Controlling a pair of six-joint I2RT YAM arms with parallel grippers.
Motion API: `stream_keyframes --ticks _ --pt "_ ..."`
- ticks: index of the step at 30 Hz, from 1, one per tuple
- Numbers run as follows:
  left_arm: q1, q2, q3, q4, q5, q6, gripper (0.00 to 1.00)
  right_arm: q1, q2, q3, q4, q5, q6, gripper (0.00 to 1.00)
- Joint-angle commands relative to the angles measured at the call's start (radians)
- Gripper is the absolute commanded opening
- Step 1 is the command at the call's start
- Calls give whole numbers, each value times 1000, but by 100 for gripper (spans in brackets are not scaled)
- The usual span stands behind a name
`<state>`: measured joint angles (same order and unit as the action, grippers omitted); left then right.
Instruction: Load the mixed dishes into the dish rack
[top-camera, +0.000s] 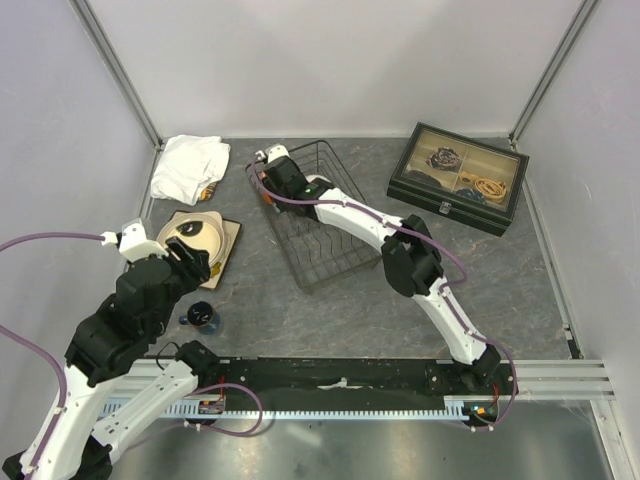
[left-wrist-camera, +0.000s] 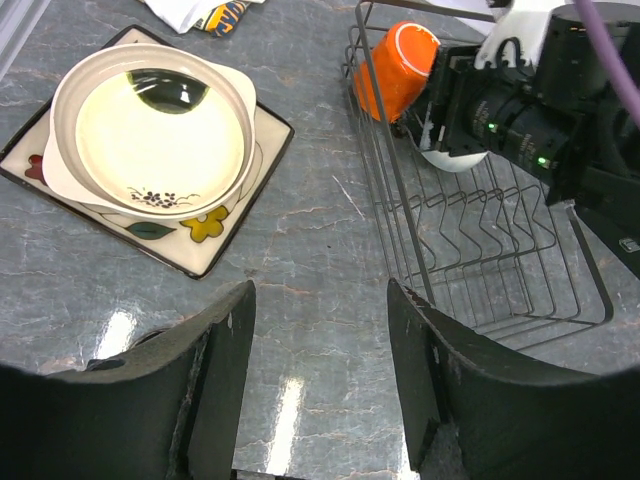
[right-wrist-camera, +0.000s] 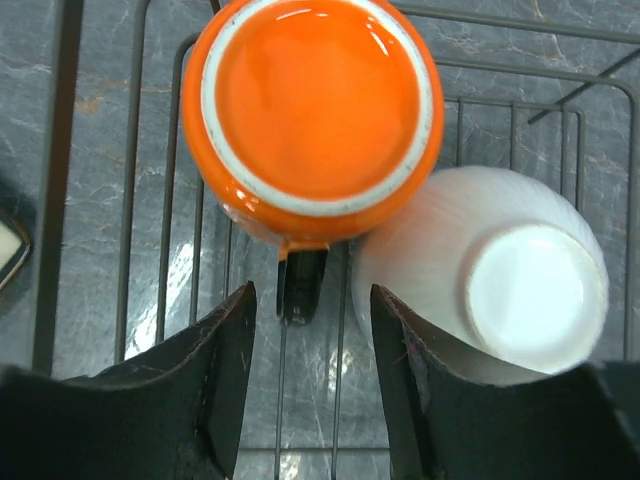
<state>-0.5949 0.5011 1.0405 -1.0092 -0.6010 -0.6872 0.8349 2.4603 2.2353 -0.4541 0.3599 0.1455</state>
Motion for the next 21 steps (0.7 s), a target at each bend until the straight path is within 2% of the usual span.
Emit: stream_keyframes --ticks 1,5,10,12,14,21 --pt "4 4 1 -8 -25 0 63 3 -202 -80 69 -18 45 58" --pt "3 27 -8 -5 -36 -5 64 6 -342 -268 153 -39 80 59" --pt "3 62 1 9 -69 23 70 16 -521 -410 155 -55 124 60" --pt "4 71 -7 33 -68 46 72 20 -626 -537 158 -53 172 60" --pt "4 85 -25 75 -65 64 83 35 -713 -715 204 -64 219 59" --pt "3 227 -53 147 -74 77 83 105 -1146 -1152 232 -9 363 56"
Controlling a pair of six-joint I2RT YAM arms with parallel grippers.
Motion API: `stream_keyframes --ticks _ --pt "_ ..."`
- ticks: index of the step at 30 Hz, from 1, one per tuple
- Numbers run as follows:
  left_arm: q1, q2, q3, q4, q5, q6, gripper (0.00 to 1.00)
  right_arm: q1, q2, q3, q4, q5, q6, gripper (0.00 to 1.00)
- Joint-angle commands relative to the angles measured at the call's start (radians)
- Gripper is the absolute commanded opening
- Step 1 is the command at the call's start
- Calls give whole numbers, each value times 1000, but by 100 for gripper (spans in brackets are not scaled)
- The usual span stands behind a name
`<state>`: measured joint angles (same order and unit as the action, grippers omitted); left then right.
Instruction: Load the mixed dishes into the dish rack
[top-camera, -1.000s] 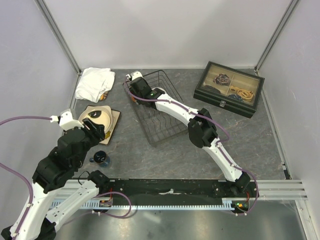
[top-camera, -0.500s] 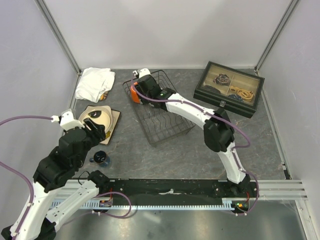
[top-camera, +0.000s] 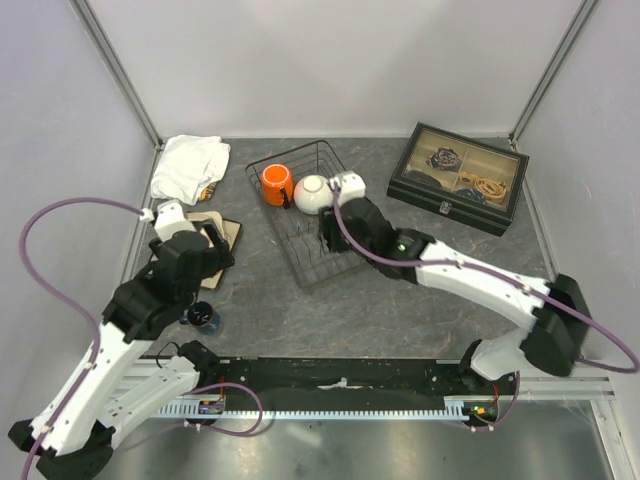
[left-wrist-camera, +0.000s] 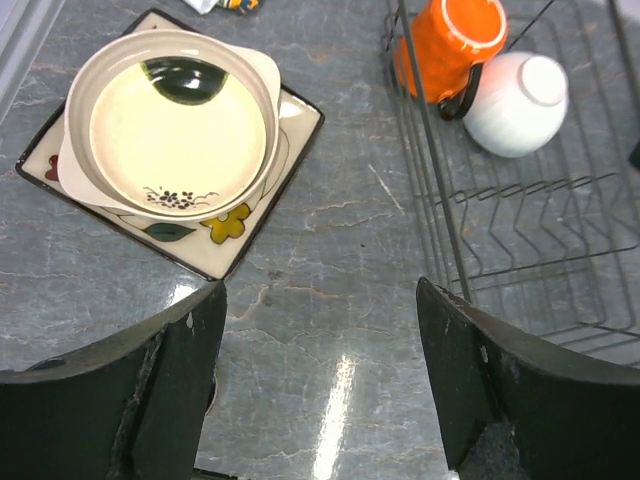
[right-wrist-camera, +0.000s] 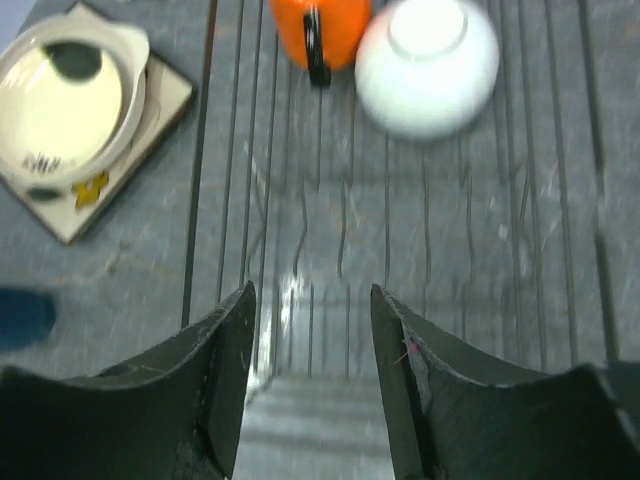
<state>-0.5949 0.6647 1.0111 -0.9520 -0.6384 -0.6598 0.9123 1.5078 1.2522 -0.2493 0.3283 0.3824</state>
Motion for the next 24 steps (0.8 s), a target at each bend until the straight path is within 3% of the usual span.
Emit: stream_keyframes --ticks 1,7,12,18,24 --pt "4 94 -32 102 -38 52 83 45 -234 -207 21 37 141 56" --pt "81 211 -31 191 -4 87 83 112 -512 -349 -125 146 216 56" --pt "251 315 -39 294 134 175 82 122 -668 -392 -189 153 228 56" --pt "309 377 -80 374 135 210 79 122 -709 -441 -228 120 231 57" --pt "379 371 -184 443 171 135 76 122 -768 -496 -188 51 268 57"
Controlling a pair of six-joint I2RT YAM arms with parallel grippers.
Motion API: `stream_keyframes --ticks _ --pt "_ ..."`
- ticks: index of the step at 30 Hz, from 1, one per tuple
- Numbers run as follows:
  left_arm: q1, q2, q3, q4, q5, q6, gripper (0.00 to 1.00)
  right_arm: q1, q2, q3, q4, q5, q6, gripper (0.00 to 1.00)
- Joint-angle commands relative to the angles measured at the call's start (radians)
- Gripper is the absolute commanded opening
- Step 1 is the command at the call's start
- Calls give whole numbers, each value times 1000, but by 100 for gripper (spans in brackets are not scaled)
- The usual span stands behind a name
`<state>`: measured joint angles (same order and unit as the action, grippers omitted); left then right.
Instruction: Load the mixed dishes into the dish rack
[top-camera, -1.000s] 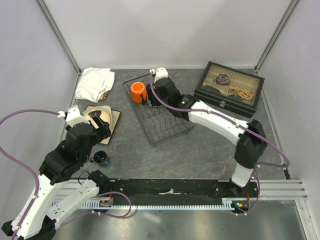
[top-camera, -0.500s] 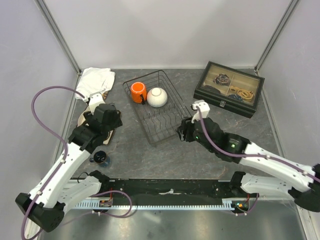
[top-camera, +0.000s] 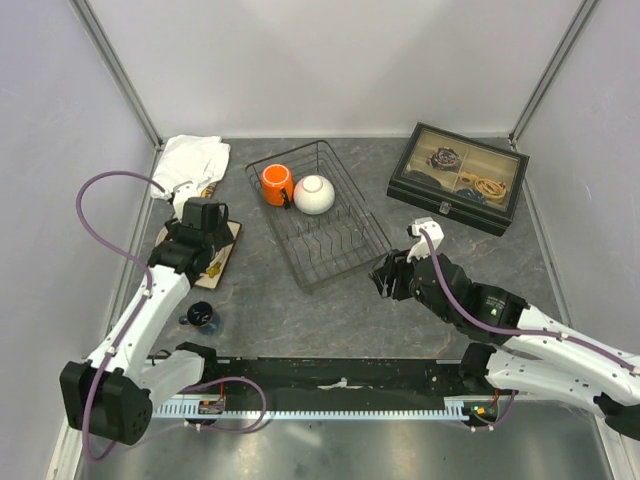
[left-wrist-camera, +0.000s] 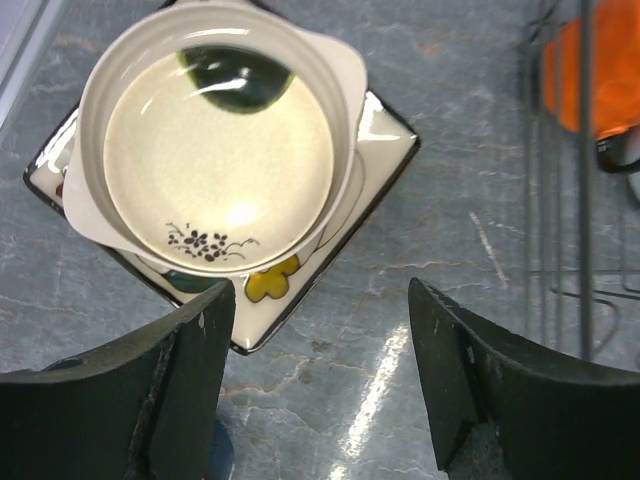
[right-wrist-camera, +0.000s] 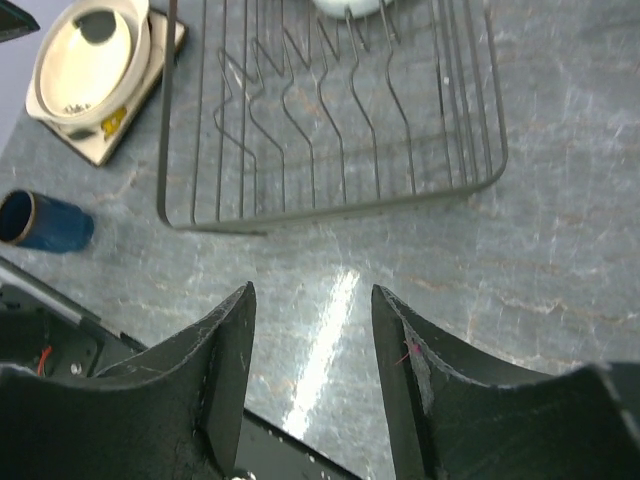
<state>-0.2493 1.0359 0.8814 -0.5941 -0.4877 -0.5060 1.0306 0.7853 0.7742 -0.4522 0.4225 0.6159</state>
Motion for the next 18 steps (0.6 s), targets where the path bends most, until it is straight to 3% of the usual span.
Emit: stream_keyframes --ticks 1,11,18 --pt "42 18 -62 89 20 -23 76 3 -49 -19 15 -48 36 57" --pt "140 263 -6 168 84 -11 77 3 -6 -21 21 -44 27 59" --pt "277 318 -21 263 185 -65 77 3 3 0 17 -8 30 60"
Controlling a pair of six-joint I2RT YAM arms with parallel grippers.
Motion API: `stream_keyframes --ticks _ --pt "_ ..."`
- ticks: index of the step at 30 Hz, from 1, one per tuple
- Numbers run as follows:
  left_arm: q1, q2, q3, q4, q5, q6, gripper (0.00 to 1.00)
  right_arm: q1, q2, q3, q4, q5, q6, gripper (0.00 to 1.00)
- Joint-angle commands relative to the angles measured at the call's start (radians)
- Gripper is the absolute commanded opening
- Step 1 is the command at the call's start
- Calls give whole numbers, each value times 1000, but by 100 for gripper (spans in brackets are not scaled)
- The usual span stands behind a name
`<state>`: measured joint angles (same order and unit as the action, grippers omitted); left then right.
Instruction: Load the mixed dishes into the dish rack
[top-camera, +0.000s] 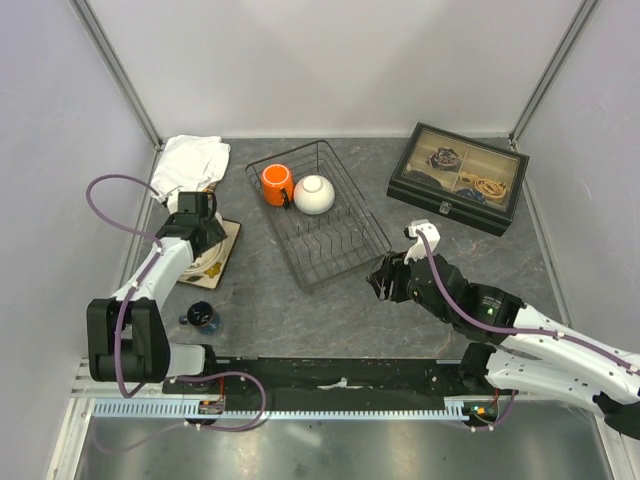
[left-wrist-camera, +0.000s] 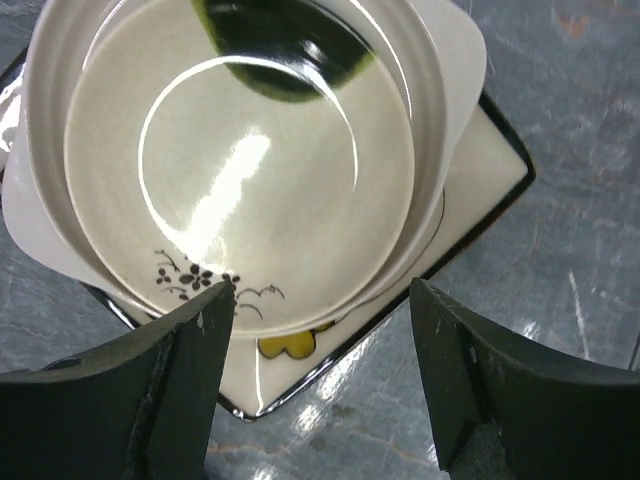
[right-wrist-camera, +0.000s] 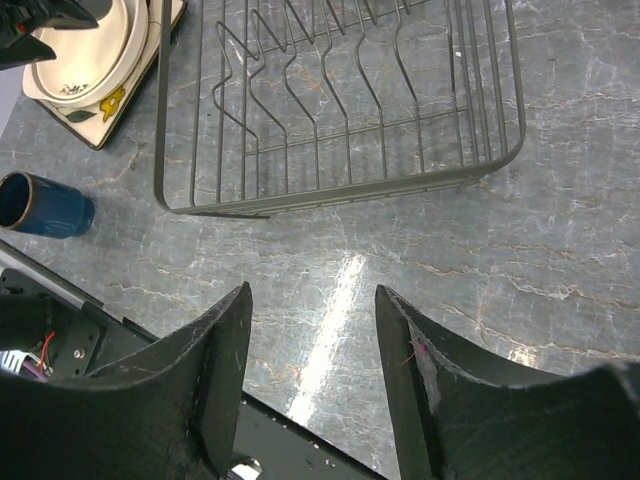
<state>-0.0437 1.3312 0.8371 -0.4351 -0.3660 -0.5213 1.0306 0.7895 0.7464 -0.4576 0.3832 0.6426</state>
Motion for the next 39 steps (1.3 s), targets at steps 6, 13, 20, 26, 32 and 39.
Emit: stream_keyframes --ticks 6,13,20,26,32,39 --pt "97 95 74 133 98 -45 77 3 43 34 25 51 -14 61" --pt "97 180 122 160 122 -52 77 3 77 15 43 49 5 62" --pt "110 243 158 157 104 -43 77 3 79 16 28 14 22 63" --pt "117 287 191 127 81 -65 77 3 71 -1 11 68 48 63" --pt "119 321 197 136 82 -69 77 3 88 2 4 71 42 64" --pt "119 358 209 119 72 -97 77 3 86 -1 -21 97 46 65"
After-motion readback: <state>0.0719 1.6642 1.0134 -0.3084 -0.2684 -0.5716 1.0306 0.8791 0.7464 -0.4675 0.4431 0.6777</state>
